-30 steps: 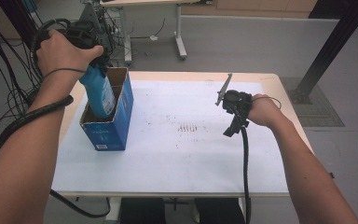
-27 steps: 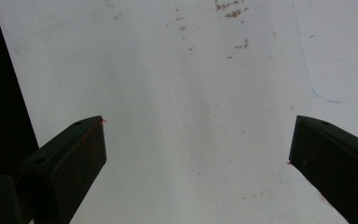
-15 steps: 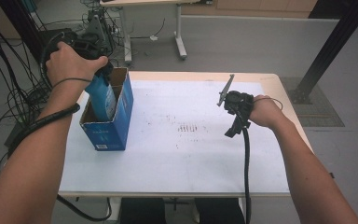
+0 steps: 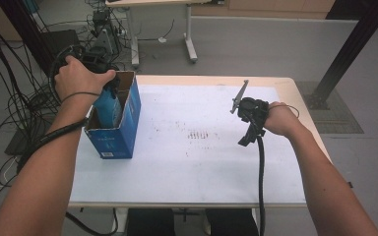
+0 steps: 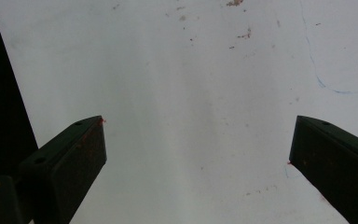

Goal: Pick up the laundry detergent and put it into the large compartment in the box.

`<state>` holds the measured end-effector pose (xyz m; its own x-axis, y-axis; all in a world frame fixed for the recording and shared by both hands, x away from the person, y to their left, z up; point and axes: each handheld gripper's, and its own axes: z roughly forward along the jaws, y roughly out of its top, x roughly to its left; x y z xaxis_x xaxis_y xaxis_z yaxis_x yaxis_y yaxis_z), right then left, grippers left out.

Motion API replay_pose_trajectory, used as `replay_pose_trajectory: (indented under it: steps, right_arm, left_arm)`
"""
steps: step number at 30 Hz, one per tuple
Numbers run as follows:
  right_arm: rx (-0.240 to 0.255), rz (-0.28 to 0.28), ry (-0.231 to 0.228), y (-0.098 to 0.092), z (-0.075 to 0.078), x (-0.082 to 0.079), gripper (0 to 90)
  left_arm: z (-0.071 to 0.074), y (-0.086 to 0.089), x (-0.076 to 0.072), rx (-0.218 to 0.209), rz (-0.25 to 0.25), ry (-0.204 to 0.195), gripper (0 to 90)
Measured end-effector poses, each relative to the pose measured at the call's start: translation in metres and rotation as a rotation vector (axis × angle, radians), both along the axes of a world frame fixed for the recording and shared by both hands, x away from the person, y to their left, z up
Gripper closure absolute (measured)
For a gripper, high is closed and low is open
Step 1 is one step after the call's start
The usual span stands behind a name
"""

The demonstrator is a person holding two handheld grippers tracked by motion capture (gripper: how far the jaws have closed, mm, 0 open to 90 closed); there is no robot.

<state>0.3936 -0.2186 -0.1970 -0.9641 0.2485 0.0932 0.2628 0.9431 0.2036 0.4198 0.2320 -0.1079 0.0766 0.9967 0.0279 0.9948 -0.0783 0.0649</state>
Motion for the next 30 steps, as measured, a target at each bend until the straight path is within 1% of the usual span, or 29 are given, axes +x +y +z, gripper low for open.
replay_pose_trajectory:
  steps: [1, 3, 4, 6, 11, 13, 14, 16, 20, 24, 25, 30]
  right_arm:
    - [0.0, 0.0, 0.0, 0.0, 0.0, 0.0, 4.0]
    - [0.002, 0.002, -0.005, 0.0, 0.001, -0.001, 3.9]
    - [0.002, 0.002, -0.005, 0.0, 0.001, -0.001, 3.9]
    - [0.002, 0.003, -0.007, 0.0, 0.001, -0.001, 3.9]
    - [0.004, 0.002, 0.0, -0.001, -0.001, 0.0, 4.1]
    - [0.004, 0.002, 0.006, 0.0, -0.003, 0.001, 4.2]
    - [0.004, 0.002, 0.006, 0.0, -0.003, 0.001, 4.2]
    - [0.005, 0.001, 0.005, -0.001, -0.003, 0.001, 3.9]
    - [0.0, 0.001, 0.006, 0.0, -0.004, 0.001, 3.9]
    - [-0.004, 0.0, 0.008, 0.0, -0.005, 0.002, 4.0]
    - [-0.001, 0.0, 0.008, 0.0, -0.005, 0.002, 3.9]
    - [0.003, 0.0, 0.01, -0.001, -0.006, 0.002, 3.9]
  left_arm:
    - [0.0, 0.0, 0.0, 0.0, 0.0, 0.0, 37.7]
    - [-0.007, 0.0, 0.0, 0.002, 0.0, 0.004, 37.7]
    - [-0.007, 0.0, 0.0, 0.002, 0.0, 0.004, 37.7]
    - [-0.012, -0.003, 0.0, 0.007, -0.002, 0.006, 37.7]
    - [-0.019, -0.003, 0.001, 0.0, -0.001, 0.013, 37.7]
    - [-0.024, -0.004, 0.002, 0.004, -0.002, 0.015, 37.7]
    - [-0.024, -0.004, 0.002, 0.004, -0.002, 0.015, 37.7]
    - [-0.027, -0.004, 0.003, 0.004, -0.006, 0.022, 37.7]
    - [-0.033, 0.0, 0.003, -0.006, -0.001, 0.022, 37.7]
    - [-0.04, 0.0, 0.003, -0.004, 0.004, 0.029, 37.7]
    - [-0.043, 0.0, 0.004, 0.0, 0.004, 0.035, 37.7]
    - [-0.048, 0.002, 0.005, -0.001, 0.012, 0.047, 37.7]
